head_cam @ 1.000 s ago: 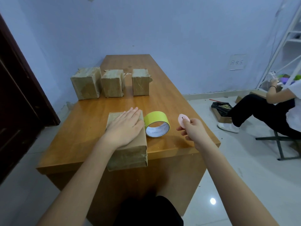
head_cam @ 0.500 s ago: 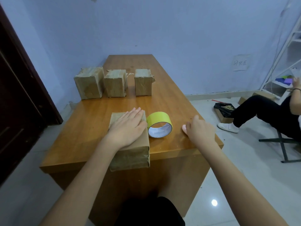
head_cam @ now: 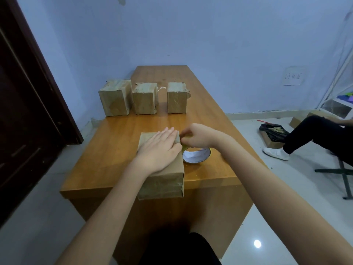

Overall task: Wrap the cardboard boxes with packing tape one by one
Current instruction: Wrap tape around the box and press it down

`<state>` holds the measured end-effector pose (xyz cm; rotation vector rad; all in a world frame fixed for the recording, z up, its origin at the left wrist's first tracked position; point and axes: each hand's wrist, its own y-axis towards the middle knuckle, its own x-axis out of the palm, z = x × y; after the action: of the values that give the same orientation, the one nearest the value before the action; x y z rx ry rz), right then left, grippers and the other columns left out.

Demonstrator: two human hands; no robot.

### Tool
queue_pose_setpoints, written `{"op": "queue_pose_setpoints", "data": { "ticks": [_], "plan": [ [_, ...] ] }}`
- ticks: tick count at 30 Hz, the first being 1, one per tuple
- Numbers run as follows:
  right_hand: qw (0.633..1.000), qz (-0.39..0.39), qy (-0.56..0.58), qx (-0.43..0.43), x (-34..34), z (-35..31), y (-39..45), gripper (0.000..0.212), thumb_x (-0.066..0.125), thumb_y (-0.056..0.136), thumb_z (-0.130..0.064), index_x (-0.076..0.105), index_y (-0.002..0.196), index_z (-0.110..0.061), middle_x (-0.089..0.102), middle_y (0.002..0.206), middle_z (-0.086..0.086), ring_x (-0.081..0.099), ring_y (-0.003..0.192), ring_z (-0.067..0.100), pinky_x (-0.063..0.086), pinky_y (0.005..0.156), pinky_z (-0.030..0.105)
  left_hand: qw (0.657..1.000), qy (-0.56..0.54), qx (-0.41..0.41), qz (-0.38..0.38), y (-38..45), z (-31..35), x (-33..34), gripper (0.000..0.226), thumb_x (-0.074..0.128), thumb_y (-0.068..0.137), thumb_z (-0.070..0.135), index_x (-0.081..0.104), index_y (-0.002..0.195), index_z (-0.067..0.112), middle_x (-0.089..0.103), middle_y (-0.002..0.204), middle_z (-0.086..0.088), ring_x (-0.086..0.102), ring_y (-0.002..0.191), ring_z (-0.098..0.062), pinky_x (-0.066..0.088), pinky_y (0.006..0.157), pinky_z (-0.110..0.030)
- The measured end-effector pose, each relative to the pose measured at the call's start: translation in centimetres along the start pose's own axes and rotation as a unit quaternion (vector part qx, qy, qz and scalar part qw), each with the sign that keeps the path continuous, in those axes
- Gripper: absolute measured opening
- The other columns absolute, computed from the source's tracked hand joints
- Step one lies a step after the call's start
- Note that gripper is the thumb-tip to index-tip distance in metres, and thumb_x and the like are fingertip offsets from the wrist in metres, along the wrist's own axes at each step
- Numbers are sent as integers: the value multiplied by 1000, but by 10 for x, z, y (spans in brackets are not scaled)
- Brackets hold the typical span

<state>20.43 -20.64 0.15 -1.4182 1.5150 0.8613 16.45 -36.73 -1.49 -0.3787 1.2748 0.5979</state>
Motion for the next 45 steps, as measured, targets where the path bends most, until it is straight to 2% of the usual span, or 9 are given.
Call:
{"op": "queue_pose_setpoints", "data": {
  "ticks": [5, 12, 17, 25, 30, 36, 40, 43, 45],
  "plan": [
    [999, -6, 29, 12, -8, 4, 2, 33, 51, 90, -28, 71, 101, -4, 62, 75, 16, 54, 60, 17, 48, 63, 33, 1000, 1, -1, 2, -1, 1, 0, 54, 19, 99, 38, 10, 150, 22, 6, 158, 6, 2, 143, -6, 0, 115, -25],
    [998, 10, 55, 13, -14, 3, 6, 24, 59, 84, -34, 74, 92, -16, 69, 93, 5, 61, 85, 21, 53, 78, 34, 1000, 13, 9, -1, -1, 1, 0, 55, 18, 99, 38, 10, 150, 20, 5, 158, 5, 1, 143, -6, -1, 113, -23],
    [997, 9, 78, 23, -18, 7, 6, 20, 64, 83, -34, 74, 89, -18, 64, 88, -3, 55, 80, 12, 45, 67, 23, 1000, 19, 12, -3, 0, 2, 0, 55, 18, 99, 38, 9, 150, 20, 4, 158, 4, 0, 143, -7, -2, 113, -23],
    [995, 48, 79, 35, -18, 5, 2, 19, 63, 83, -33, 73, 86, -16, 55, 72, -8, 48, 65, 8, 37, 55, 20, 1000, 26, 10, 2, 1, 5, 2, 55, 17, 99, 38, 10, 150, 18, 4, 158, 3, 0, 143, -7, -1, 115, -25],
    [996, 67, 51, 35, -15, -3, -5, 16, 63, 84, -31, 70, 88, -17, 57, 79, -4, 50, 68, 10, 43, 62, 25, 999, 29, 13, 11, 2, 4, 3, 55, 17, 99, 40, 12, 150, 19, 6, 158, 3, 3, 143, -8, 1, 114, -25],
    [984, 160, 77, 23, -52, -7, -41, 8, 65, 74, -29, 69, 70, -23, 57, 60, -4, 48, 55, 11, 43, 56, 24, 1000, 28, 6, 1, 3, 2, 4, 55, 15, 100, 40, 8, 150, 19, 4, 158, 5, 1, 143, -7, -3, 111, -22],
    [986, 140, 81, 36, -48, 9, -58, 7, 64, 77, -26, 70, 74, -25, 64, 71, -3, 52, 61, 8, 44, 58, 24, 1000, 17, 10, 3, 1, 3, 3, 54, 17, 100, 40, 10, 150, 20, 6, 158, 4, 3, 143, -7, -2, 109, -21],
    [970, 219, 88, 54, -20, 19, -52, 4, 64, 82, -28, 67, 79, -28, 62, 79, -11, 55, 73, 5, 49, 68, 28, 1000, 9, 4, 5, 2, 4, 2, 55, 19, 99, 40, 12, 150, 20, 7, 158, 4, 5, 143, -8, 0, 110, -22],
    [963, 264, 12, 58, 1, 21, -48, 11, 60, 87, -35, 64, 94, -27, 64, 90, -8, 59, 84, 12, 53, 75, 33, 1000, 12, 2, 5, 2, 4, 3, 55, 19, 99, 41, 12, 150, 20, 8, 157, 4, 5, 143, -8, 1, 111, -23]
  ]
}}
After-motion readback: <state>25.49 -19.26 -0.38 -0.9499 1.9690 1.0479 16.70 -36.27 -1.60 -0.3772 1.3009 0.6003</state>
